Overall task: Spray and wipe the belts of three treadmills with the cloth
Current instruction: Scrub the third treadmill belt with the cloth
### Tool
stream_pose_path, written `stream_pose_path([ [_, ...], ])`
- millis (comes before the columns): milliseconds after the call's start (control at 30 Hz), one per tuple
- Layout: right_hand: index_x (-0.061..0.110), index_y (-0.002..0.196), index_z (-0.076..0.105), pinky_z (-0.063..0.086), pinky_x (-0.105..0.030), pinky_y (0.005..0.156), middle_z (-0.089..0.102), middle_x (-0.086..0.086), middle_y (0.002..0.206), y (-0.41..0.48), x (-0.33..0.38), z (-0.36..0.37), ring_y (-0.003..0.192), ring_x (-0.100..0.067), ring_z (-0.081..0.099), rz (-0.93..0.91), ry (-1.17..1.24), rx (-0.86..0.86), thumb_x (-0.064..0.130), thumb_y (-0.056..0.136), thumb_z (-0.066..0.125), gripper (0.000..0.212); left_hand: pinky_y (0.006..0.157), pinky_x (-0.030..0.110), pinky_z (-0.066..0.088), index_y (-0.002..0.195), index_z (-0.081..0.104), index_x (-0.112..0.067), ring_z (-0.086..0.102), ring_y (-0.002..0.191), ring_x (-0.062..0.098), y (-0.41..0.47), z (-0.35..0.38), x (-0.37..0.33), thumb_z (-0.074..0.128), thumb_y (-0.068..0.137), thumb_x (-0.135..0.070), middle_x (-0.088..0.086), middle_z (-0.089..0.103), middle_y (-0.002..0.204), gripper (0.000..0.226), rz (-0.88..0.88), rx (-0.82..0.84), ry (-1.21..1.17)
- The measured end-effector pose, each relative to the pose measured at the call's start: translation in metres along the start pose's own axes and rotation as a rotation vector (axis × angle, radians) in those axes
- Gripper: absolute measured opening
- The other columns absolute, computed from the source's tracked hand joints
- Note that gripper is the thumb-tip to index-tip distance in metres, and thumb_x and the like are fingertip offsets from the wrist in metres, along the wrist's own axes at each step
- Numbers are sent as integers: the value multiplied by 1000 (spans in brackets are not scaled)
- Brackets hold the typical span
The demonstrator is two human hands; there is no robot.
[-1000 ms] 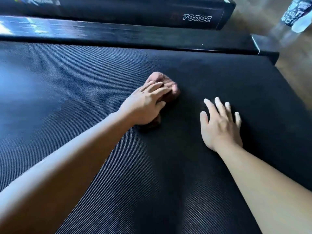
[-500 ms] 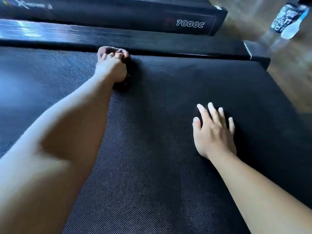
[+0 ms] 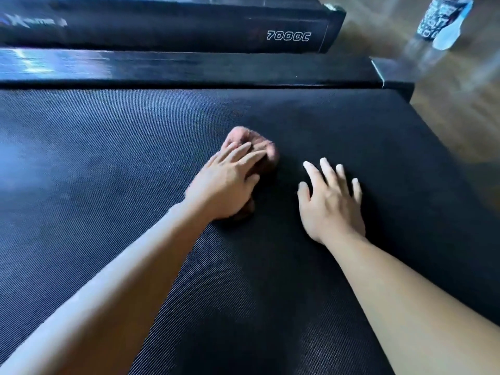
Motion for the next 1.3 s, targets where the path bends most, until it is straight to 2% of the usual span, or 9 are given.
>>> stream_pose_path([
  [200,38,154,19,-1,-50,122,7,7,166,0,0,0,152,-22,1,-5,-7,-12,47,102,21,52,122,43,18,146,48,-17,29,147,32,-63,-38,88,38,87,-48,14,40,155,67,-228,-53,24],
  [300,38,154,18,-1,-50,122,7,6,166,-1,0,1,152,-22,1,-9,-21,-14,46,103,21,52,122,42,18,146,47,-13,29,147,34,-42,-50,126,48,93,-37,19,38,155,58,-380,-119,37],
  [400,38,154,19,-1,-50,122,7,6,166,0,0,2,152,-22,1,-6,-18,-12,46,102,22,52,124,39,14,150,42,-19,24,149,35,-1,-44,122,54,98,-27,14,32,160,54,-467,-147,28],
  [500,38,153,19,0,-50,122,7,6,165,0,0,1,152,-22,1,-4,-8,-18,46,103,22,52,123,38,13,151,39,-22,23,149,33,37,-29,88,51,99,-30,9,31,160,54,-436,-130,28],
  [600,38,154,18,0,-50,122,7,6,165,-1,-1,2,152,-22,2,-11,-12,-20,45,103,21,51,121,41,20,147,43,-23,27,146,28,51,-14,39,51,96,-30,7,37,156,52,-287,-115,28],
  [833,37,153,21,2,-51,122,9,5,165,0,-2,2,152,-23,3,-16,-6,-22,44,103,23,50,123,43,20,150,38,-35,20,152,22,-16,4,-3,32,90,-50,0,32,161,62,-114,-23,-15],
  [967,37,153,22,2,-51,121,11,4,165,0,-1,3,151,-24,5,-21,-13,-38,45,103,24,51,123,46,22,149,41,-34,24,151,24,-61,-11,30,28,88,-57,1,35,160,67,-168,-34,-18],
  [1100,37,153,22,2,-51,121,10,4,165,0,-1,2,152,-24,4,-18,-13,-30,46,103,23,51,123,38,14,149,44,-25,23,150,28,-64,-31,73,56,99,-32,9,34,159,52,-333,-109,-5],
  [1300,37,153,21,1,-51,121,10,5,165,1,-1,2,152,-24,4,-17,-15,-26,46,103,23,51,124,40,13,151,38,-27,20,151,29,-6,-27,77,49,99,-35,7,28,163,54,-500,-140,20],
])
Point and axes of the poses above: each hand's wrist, its own y-axis towards the middle knuckle, its own z-axis out of the palm, x = y × z, the point moved 2 cm from there along y, towards the middle knuckle
